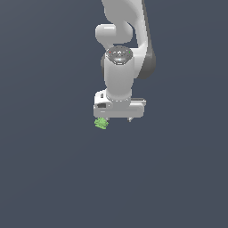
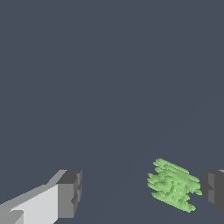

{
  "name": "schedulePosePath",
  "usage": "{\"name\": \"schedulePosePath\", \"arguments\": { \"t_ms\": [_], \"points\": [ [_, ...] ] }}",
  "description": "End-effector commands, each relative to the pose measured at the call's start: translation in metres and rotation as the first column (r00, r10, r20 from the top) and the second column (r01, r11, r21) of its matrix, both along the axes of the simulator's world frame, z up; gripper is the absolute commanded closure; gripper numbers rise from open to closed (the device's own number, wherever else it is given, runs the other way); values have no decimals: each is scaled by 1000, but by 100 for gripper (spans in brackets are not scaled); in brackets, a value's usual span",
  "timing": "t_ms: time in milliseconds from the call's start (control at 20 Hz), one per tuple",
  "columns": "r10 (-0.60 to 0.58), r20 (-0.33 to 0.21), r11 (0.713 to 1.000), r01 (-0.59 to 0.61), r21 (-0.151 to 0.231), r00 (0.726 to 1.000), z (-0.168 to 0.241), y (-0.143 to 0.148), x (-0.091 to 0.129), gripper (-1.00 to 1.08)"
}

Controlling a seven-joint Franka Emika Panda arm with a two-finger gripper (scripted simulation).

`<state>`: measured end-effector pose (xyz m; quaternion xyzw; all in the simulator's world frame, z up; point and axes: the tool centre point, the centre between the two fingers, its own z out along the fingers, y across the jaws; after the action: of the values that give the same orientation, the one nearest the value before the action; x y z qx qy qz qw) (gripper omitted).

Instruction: Pick up the object and move it to a goal position.

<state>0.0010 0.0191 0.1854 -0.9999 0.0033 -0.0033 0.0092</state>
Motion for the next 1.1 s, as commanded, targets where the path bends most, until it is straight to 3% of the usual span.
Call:
{"name": "schedulePosePath", "arguments": {
  "t_ms": [0, 500, 1050],
  "points": [
    [0, 0, 1000, 0, 0, 1000, 0, 0, 0, -92],
    [1, 30, 1000, -2, 23, 1000, 14, 4, 5, -92],
    [53, 30, 998, -54, 17, 998, 7, -1, 2, -92]
  ]
}}
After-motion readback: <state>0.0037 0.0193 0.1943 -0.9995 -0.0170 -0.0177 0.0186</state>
